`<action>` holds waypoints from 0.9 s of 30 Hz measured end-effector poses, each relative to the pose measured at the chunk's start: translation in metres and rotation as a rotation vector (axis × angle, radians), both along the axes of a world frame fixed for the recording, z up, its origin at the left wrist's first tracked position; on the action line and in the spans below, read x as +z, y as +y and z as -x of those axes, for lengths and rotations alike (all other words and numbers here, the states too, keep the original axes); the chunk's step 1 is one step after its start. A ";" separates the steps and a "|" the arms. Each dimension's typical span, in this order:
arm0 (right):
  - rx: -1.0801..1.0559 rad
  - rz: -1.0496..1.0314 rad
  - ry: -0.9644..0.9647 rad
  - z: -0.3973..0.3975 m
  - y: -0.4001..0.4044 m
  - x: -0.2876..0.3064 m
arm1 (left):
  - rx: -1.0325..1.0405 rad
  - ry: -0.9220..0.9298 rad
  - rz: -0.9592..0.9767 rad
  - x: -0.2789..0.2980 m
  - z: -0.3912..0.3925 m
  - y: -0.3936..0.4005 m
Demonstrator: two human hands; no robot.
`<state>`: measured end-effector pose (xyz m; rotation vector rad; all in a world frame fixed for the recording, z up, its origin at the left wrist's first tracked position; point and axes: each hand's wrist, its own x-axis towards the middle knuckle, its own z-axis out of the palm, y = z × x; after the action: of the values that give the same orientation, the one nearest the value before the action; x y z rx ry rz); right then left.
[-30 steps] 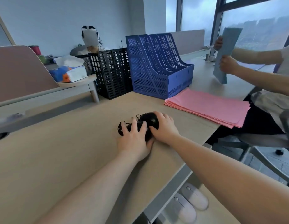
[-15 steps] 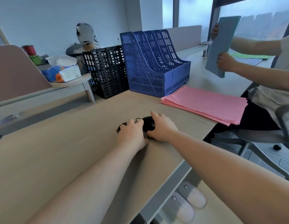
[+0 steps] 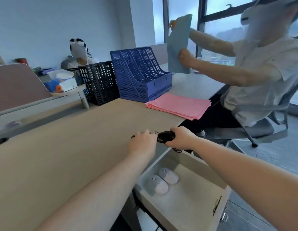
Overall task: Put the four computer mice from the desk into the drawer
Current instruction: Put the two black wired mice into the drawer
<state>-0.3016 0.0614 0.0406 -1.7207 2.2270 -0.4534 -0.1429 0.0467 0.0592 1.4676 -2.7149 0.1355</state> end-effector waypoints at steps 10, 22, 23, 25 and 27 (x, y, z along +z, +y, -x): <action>-0.040 -0.235 -0.026 0.027 0.071 -0.056 | -0.059 -0.117 -0.140 -0.058 0.048 0.074; 0.005 -0.447 -0.007 0.037 0.070 -0.139 | 0.004 -0.192 -0.329 -0.153 0.065 0.081; 0.013 -0.467 0.001 0.037 0.071 -0.144 | 0.016 -0.205 -0.337 -0.160 0.065 0.082; 0.029 -0.495 0.027 0.037 0.071 -0.153 | 0.034 -0.224 -0.340 -0.173 0.066 0.085; 0.043 -0.505 0.065 0.037 0.070 -0.160 | 0.035 -0.225 -0.318 -0.184 0.067 0.086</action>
<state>-0.3383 0.1319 -0.1196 -1.5191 2.1023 0.1702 -0.2101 0.1326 -0.1243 1.6700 -3.0030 -0.1474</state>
